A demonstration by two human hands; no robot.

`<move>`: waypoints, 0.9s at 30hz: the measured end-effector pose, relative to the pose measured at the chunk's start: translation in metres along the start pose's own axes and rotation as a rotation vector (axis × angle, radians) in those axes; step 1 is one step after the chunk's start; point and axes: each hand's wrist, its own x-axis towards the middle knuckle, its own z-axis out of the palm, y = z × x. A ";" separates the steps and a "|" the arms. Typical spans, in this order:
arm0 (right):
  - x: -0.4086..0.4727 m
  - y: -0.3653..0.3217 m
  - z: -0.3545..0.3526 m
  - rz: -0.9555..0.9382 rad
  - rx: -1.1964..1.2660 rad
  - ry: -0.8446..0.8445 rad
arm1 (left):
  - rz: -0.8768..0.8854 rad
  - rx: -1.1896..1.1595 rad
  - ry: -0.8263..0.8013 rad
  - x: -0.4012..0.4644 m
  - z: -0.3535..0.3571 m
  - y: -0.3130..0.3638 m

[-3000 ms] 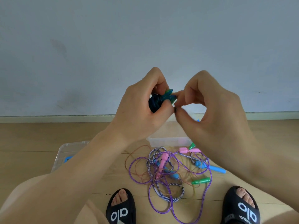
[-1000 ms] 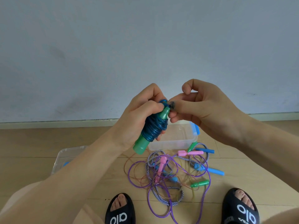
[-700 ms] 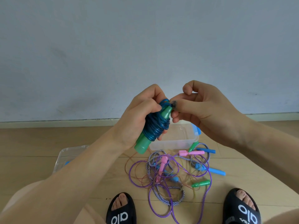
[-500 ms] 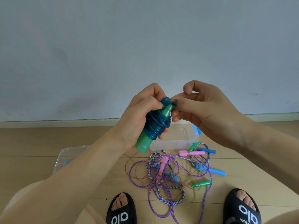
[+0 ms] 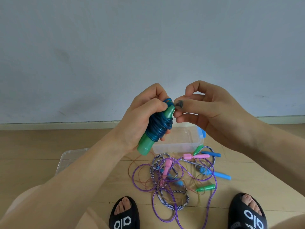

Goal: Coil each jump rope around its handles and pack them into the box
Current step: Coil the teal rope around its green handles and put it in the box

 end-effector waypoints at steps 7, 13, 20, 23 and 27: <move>0.001 0.000 -0.004 0.154 0.103 -0.093 | -0.028 0.005 -0.007 0.000 0.001 -0.002; 0.005 0.005 -0.003 0.145 0.103 -0.079 | -0.042 -0.102 0.014 0.002 0.005 -0.003; 0.009 0.007 0.000 0.080 0.075 -0.034 | -0.063 -0.296 0.010 0.003 0.008 -0.001; 0.009 0.007 0.001 0.058 0.067 -0.016 | -0.062 -0.305 0.005 0.004 0.007 -0.002; 0.007 0.007 0.001 -0.011 -0.039 -0.010 | -0.030 -0.195 0.013 0.004 0.005 -0.003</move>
